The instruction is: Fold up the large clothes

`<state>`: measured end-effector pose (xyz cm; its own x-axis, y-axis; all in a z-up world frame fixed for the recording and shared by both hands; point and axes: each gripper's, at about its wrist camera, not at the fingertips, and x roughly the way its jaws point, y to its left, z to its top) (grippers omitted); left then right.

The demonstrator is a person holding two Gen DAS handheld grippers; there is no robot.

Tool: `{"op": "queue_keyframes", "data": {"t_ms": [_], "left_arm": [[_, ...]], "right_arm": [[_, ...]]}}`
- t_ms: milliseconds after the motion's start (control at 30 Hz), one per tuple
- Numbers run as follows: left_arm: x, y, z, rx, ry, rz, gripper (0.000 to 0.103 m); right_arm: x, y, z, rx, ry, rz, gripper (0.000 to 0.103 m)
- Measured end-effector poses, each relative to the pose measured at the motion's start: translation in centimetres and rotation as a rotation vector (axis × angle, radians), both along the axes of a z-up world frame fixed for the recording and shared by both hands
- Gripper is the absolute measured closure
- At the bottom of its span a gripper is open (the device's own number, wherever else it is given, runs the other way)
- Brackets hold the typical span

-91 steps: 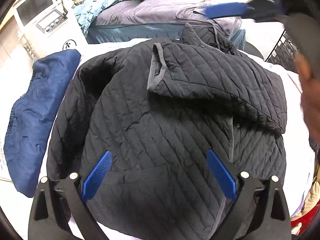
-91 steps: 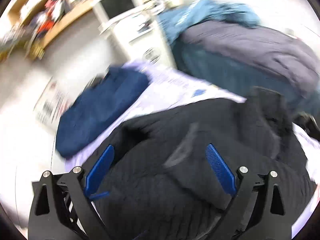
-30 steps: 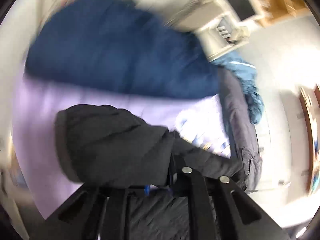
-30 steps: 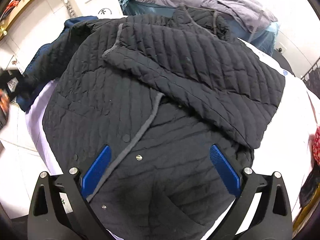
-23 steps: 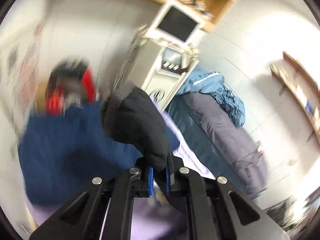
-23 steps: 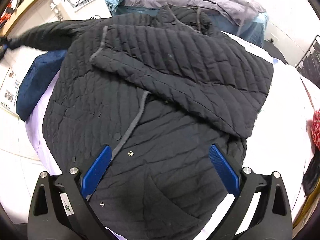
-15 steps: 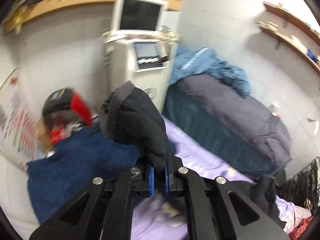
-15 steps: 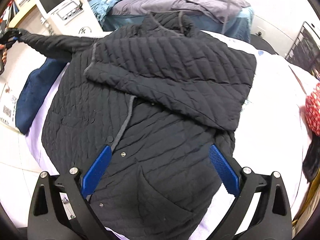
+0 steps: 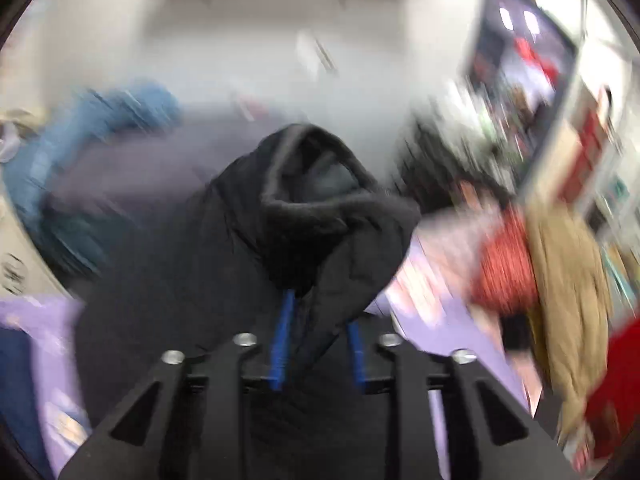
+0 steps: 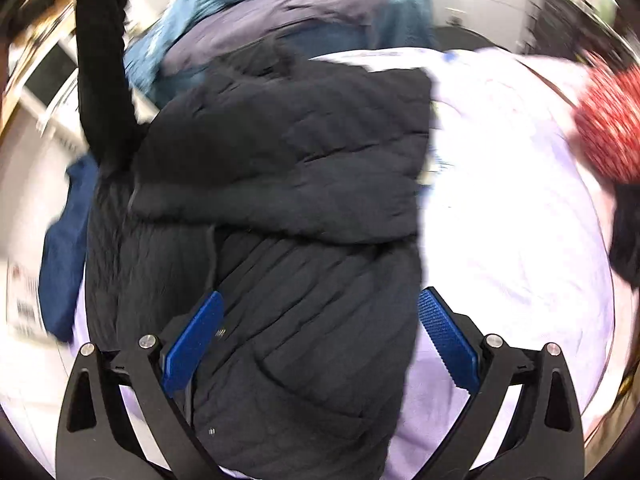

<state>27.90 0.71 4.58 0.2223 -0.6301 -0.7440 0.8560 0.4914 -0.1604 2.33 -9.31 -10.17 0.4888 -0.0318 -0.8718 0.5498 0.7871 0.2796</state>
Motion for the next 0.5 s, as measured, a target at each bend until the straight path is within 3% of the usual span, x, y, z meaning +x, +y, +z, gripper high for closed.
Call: {"op": "queue_keyframes", "data": {"t_ms": [67, 133, 200, 233, 267, 333, 400, 500], "left_arm": [[-3.9, -1.5, -5.2, 0.113, 0.041, -0.064, 0.062], [-6.1, -0.6, -7.9, 0.148, 0.085, -0.09, 0.06], [-7.7, 1.8, -8.1, 0.131, 0.127, -0.105, 0.037], [-8.0, 3.2, -7.6, 0.11, 0.121, -0.103, 0.016], [-8.2, 5.3, -6.7, 0.074, 0.097, -0.09, 0.008], [-7.7, 9.4, -5.9, 0.059, 0.005, -0.063, 0.007], [-7.5, 11.9, -6.8, 0.144, -0.106, 0.004, 0.007], [-2.7, 16.0, -9.1, 0.31, -0.234, 0.163, 0.008]], "right_arm": [[-1.0, -2.4, -0.1, 0.009, 0.011, -0.064, 0.007], [-1.7, -4.4, -0.4, 0.006, 0.033, -0.103, 0.007], [-1.9, -5.9, -0.4, 0.0, 0.037, -0.117, 0.007], [-1.5, -6.5, -0.3, -0.002, 0.034, -0.109, 0.007], [-0.9, -6.8, -0.1, -0.001, 0.027, -0.094, 0.007], [1.0, -7.1, 0.3, 0.016, -0.01, -0.046, 0.007], [3.3, -6.7, 0.6, 0.046, -0.054, -0.003, 0.007], [7.9, -5.9, 0.6, 0.124, -0.123, 0.067, 0.007]]}}
